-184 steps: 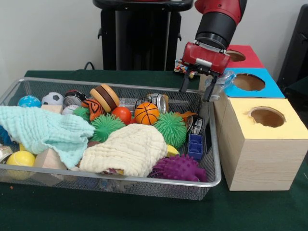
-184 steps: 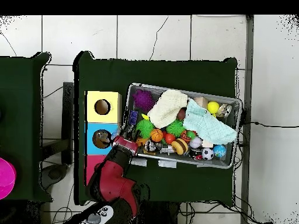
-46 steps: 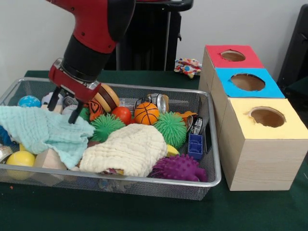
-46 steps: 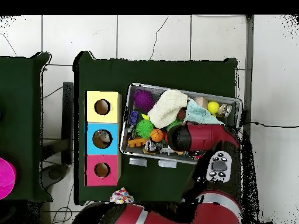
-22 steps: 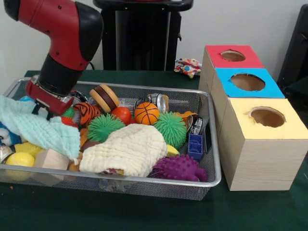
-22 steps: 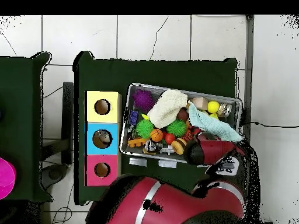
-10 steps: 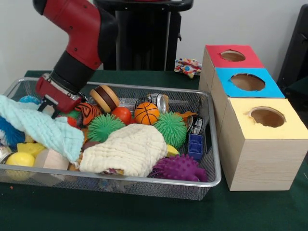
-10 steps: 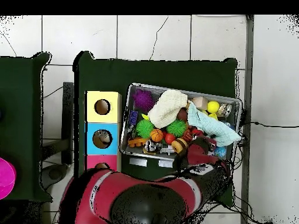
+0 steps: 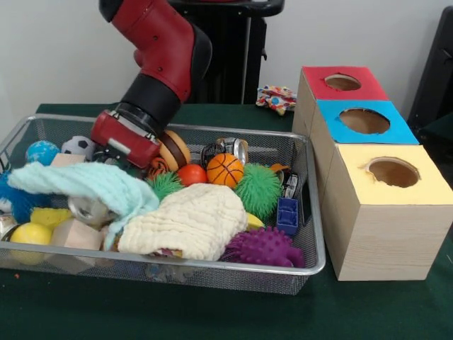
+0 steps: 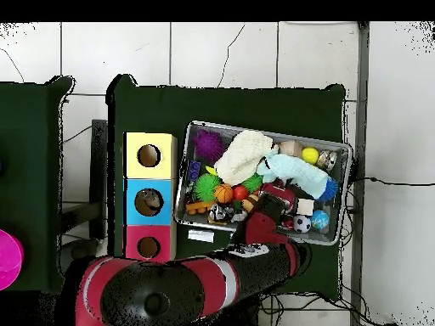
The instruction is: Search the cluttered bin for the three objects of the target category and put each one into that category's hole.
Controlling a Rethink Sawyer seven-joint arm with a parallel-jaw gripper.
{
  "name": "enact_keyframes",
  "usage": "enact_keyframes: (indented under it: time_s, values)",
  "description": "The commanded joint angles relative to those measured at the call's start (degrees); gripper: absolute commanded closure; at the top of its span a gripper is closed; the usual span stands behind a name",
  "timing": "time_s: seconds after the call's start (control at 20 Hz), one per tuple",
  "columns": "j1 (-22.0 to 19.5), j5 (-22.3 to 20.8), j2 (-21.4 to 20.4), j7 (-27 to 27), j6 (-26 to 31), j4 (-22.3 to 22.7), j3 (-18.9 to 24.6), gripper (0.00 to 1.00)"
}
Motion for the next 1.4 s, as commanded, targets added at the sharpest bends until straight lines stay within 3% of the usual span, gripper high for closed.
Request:
enact_keyframes:
  time_s: [0.05,0.3,0.65,0.85,1.05,1.4]
  values:
    - [-2.6,-7.8,-0.8,13.6,-15.9,-2.5,11.7,1.0]
    - [-8.5,-23.6,-1.8,21.4,-19.1,-6.0,18.7,1.0]
    - [-15.9,-45.6,-5.0,31.8,-12.2,-10.1,29.9,1.0]
    - [-17.8,-58.8,-7.4,41.8,-6.8,-11.8,35.0,1.0]
    - [-19.2,-72.0,-8.1,57.9,-4.3,-13.8,40.1,1.0]
    - [-18.3,-81.2,-7.9,73.7,-1.9,-15.5,42.5,1.0]
